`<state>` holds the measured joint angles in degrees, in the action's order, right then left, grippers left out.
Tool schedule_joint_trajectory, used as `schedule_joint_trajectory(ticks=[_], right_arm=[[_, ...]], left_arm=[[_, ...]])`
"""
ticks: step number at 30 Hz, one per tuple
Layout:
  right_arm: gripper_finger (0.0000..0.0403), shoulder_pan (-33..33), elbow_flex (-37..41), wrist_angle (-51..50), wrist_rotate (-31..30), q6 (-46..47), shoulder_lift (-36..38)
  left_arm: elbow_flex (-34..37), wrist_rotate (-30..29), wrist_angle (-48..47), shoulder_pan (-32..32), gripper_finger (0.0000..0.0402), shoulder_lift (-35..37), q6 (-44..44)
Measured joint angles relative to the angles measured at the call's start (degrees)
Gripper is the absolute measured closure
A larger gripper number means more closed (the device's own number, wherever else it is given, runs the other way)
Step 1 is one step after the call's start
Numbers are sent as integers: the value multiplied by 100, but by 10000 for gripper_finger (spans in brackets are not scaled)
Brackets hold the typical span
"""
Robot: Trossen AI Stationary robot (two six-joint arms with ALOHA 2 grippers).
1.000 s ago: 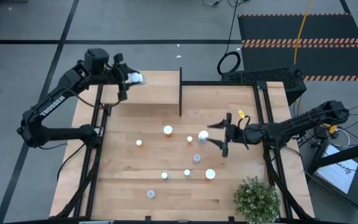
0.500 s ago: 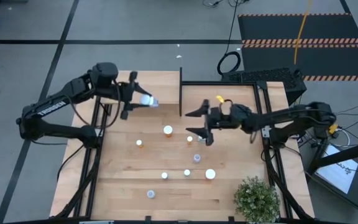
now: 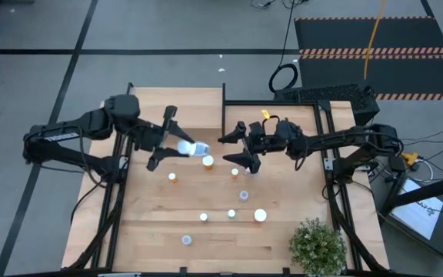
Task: Pick and place medicine bottles onto shelf by color
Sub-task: Put the bottom white pill bottle on the shelf
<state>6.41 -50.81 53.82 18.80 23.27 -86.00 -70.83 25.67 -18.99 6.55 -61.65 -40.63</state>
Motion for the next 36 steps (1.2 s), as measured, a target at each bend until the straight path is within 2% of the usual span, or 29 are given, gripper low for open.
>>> schedule_joint_trajectory(ticks=[14, 28, 36], right_arm=[[66, -38, 2, 351, 164, 619, 6], [66, -72, 2, 708, 244, 609, 4], [67, -128, 2, 724, 273, 581, 4]], left_arm=[[2, -36, 1085, -212, 206, -943, -502], [5, -83, 1685, -208, 206, -1462, -662], [11, -83, 1768, -211, 206, -1484, -849]])
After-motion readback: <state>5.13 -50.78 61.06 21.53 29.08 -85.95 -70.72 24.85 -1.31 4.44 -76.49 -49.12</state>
